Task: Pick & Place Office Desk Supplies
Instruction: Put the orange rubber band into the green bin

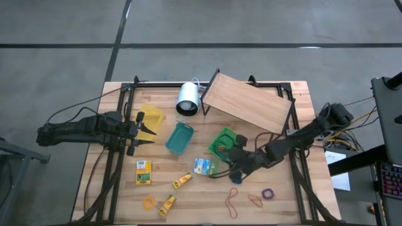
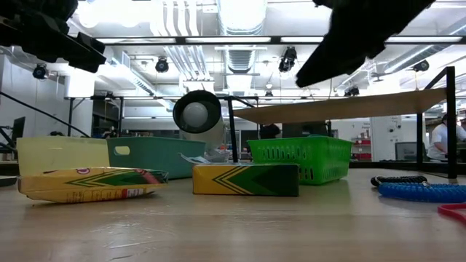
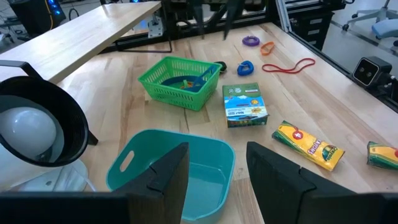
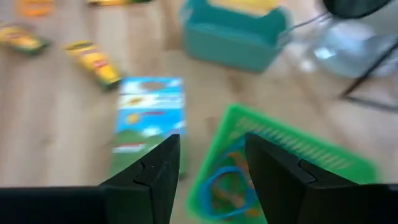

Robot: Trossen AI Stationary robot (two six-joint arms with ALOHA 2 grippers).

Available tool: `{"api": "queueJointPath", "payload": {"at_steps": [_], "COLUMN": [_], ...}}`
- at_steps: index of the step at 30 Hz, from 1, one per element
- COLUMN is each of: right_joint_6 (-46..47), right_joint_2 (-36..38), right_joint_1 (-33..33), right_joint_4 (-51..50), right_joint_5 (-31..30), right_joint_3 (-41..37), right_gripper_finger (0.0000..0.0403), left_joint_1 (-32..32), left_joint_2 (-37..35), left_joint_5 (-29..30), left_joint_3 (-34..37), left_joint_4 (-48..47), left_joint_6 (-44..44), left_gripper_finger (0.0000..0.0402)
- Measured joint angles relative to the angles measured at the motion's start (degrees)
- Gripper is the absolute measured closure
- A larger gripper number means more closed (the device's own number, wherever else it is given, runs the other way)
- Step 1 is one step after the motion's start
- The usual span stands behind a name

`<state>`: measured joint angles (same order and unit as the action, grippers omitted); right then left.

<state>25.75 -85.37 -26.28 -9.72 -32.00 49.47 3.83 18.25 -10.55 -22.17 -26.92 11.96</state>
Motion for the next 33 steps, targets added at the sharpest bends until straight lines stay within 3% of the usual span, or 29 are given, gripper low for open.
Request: {"api": "queueJointPath", "payload": {"at_steps": [8, 13, 20, 33], "right_joint_6": [15.24, 30.54, 45.03, 68.47], "right_joint_2": [2.51, 1.17, -1.82, -7.31], "right_joint_1": [-2.35, -4.82, -8.48, -17.95], "right_joint_4": [-1.42, -3.83, -3.85, -3.57], "right_joint_5": [16.82, 19.01, 28.95, 30.79], "right_joint_3": [0.00, -0.02, -0.08, -0.09], "right_gripper_finger": [0.0250, 0.0263, 0.0273, 0.0275], "left_joint_1": [0.00, 0.01, -0.01, -0.01], "left_joint_2": [-0.01, -0.01, -0.01, 0.01], "left_joint_5": [0.00, 0.00, 0.00, 0.00], "left_joint_3": [0.00, 0.00, 0.00, 0.02], "left_joint_4": [-0.15, -0.15, -0.17, -0.25], "left_joint_6": [-0.02, 0.00, -0.02, 0.00], "left_gripper_finger": [0.0238, 0.0238, 0.0238, 0.0238]}}
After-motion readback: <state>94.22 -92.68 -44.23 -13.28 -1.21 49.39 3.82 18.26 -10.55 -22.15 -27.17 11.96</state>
